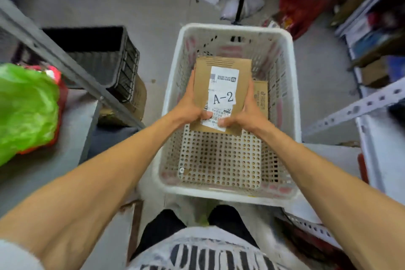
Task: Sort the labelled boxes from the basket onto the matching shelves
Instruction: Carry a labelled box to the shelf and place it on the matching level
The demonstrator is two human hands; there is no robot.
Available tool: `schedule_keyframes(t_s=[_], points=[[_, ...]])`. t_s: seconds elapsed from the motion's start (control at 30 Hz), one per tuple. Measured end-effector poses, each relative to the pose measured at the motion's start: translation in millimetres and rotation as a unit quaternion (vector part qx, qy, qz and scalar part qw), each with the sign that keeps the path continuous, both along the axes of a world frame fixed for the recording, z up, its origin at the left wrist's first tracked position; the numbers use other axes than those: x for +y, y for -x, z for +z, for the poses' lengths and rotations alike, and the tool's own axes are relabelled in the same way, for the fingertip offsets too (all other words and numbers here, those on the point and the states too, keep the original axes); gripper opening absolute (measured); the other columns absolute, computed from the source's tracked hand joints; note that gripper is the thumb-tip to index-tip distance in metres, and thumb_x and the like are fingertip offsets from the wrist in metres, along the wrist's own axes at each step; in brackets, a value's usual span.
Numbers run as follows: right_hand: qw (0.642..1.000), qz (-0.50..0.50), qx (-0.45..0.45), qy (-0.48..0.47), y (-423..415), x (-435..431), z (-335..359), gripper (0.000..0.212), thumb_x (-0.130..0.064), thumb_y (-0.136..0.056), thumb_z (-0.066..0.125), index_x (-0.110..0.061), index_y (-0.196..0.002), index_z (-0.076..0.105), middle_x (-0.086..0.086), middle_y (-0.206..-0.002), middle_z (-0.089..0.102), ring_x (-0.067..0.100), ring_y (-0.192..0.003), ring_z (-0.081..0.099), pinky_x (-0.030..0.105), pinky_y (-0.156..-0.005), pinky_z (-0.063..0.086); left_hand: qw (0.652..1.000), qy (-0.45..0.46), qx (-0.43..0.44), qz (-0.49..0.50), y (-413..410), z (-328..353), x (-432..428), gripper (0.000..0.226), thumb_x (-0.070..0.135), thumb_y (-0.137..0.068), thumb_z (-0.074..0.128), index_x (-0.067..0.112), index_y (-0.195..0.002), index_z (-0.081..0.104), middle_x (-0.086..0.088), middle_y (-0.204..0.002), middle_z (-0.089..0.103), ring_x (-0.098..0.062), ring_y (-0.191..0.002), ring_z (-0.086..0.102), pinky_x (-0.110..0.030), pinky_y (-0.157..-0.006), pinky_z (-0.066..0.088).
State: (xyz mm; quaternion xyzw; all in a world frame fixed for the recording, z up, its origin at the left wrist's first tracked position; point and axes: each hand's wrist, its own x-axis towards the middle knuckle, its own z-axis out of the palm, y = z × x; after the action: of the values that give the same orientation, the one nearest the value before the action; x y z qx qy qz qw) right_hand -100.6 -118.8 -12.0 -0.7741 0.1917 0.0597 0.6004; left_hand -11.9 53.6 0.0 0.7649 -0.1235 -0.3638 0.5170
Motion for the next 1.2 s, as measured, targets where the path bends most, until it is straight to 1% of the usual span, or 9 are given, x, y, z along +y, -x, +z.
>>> schedule_keyframes(t_s=[0.27, 0.37, 0.43, 0.57, 0.7, 0.97, 1.07, 1.13, 1.2], points=[[0.991, -0.072, -0.092, 0.058, 43, 30, 105, 0.147, 0.001, -0.054, 0.091, -0.014, -0.151, -0.018, 0.003, -0.151, 0.032, 0.015, -0.139, 0.032, 0.034, -0.114, 0.030, 0.995, 0.051, -0.069, -0.049, 22, 101, 18, 0.138, 0.011, -0.052, 0.081, 0.043, -0.149, -0.011, -0.001, -0.156, 0.027, -0.021, -0.139, 0.035, -0.050, -0.109, 0.039], [0.987, -0.103, -0.105, 0.066, 67, 44, 130, 0.151, -0.001, -0.052, 0.092, -0.016, -0.150, -0.021, 0.006, -0.153, 0.030, 0.018, -0.142, 0.030, 0.038, -0.116, 0.029, 0.991, 0.067, -0.081, -0.079, 41, 128, 25, 0.132, -0.002, -0.065, 0.081, 0.037, -0.151, -0.012, 0.002, -0.153, 0.030, -0.013, -0.133, 0.037, -0.040, -0.109, 0.039], [0.985, -0.119, -0.111, 0.064, 84, 53, 145, 0.150, 0.000, -0.054, 0.091, -0.020, -0.150, -0.022, 0.007, -0.153, 0.031, 0.019, -0.141, 0.032, 0.035, -0.114, 0.031, 0.988, 0.081, -0.099, -0.090, 55, 144, 30, 0.127, -0.008, -0.070, 0.077, 0.031, -0.152, -0.012, 0.004, -0.147, 0.034, -0.006, -0.126, 0.037, -0.031, -0.107, 0.038], [0.981, -0.132, -0.126, 0.069, 116, 65, 165, 0.146, -0.004, -0.058, 0.091, -0.024, -0.151, -0.019, 0.003, -0.152, 0.031, 0.014, -0.139, 0.034, 0.023, -0.110, 0.035, 0.984, 0.094, -0.110, -0.106, 81, 165, 41, 0.126, -0.008, -0.070, 0.078, 0.030, -0.153, -0.010, 0.008, -0.145, 0.036, -0.006, -0.129, 0.036, -0.028, -0.107, 0.036], [0.981, -0.134, -0.118, 0.080, 151, 80, 186, 0.154, -0.029, -0.048, 0.094, -0.037, -0.148, -0.023, 0.001, -0.155, 0.029, 0.014, -0.140, 0.033, 0.042, -0.116, 0.029, 0.979, 0.107, -0.119, -0.124, 114, 186, 53, 0.128, -0.004, -0.070, 0.080, 0.032, -0.152, -0.010, 0.003, -0.154, 0.029, -0.008, -0.132, 0.034, -0.027, -0.105, 0.036], [0.971, -0.161, -0.141, 0.110, 255, 101, 198, 0.156, -0.048, -0.038, 0.096, -0.045, -0.147, -0.017, 0.003, -0.158, 0.023, 0.015, -0.143, 0.028, 0.049, -0.117, 0.027, 0.973, 0.116, -0.131, -0.148, 215, 202, 70, 0.130, -0.001, -0.070, 0.081, 0.032, -0.152, -0.013, 0.001, -0.158, 0.022, -0.012, -0.139, 0.029, -0.027, -0.107, 0.033], [0.968, -0.170, -0.139, 0.122, 305, 110, 200, 0.154, -0.037, -0.045, 0.096, -0.035, -0.150, -0.017, 0.004, -0.159, 0.021, 0.016, -0.144, 0.027, 0.043, -0.117, 0.026, 0.971, 0.119, -0.129, -0.162, 262, 200, 75, 0.129, -0.003, -0.071, 0.080, 0.031, -0.152, -0.015, 0.002, -0.156, 0.025, -0.006, -0.129, 0.034, -0.022, -0.100, 0.037], [0.965, -0.181, -0.150, 0.119, 337, 113, 199, 0.149, -0.025, -0.051, 0.096, -0.037, -0.149, -0.017, 0.002, -0.159, 0.019, 0.014, -0.144, 0.025, 0.040, -0.118, 0.024, 0.970, 0.119, -0.134, -0.165, 290, 198, 75, 0.131, -0.003, -0.069, 0.082, 0.033, -0.152, -0.014, 0.001, -0.155, 0.027, -0.009, -0.133, 0.035, -0.028, -0.106, 0.038], [0.959, -0.199, -0.159, 0.121, 368, 113, 199, 0.149, -0.026, -0.052, 0.095, -0.038, -0.148, -0.019, 0.001, -0.159, 0.020, 0.013, -0.144, 0.025, 0.040, -0.118, 0.023, 0.966, 0.124, -0.141, -0.178, 317, 200, 73, 0.133, -0.003, -0.067, 0.083, 0.033, -0.152, -0.012, 0.005, -0.153, 0.026, -0.012, -0.136, 0.033, -0.032, -0.109, 0.036]])
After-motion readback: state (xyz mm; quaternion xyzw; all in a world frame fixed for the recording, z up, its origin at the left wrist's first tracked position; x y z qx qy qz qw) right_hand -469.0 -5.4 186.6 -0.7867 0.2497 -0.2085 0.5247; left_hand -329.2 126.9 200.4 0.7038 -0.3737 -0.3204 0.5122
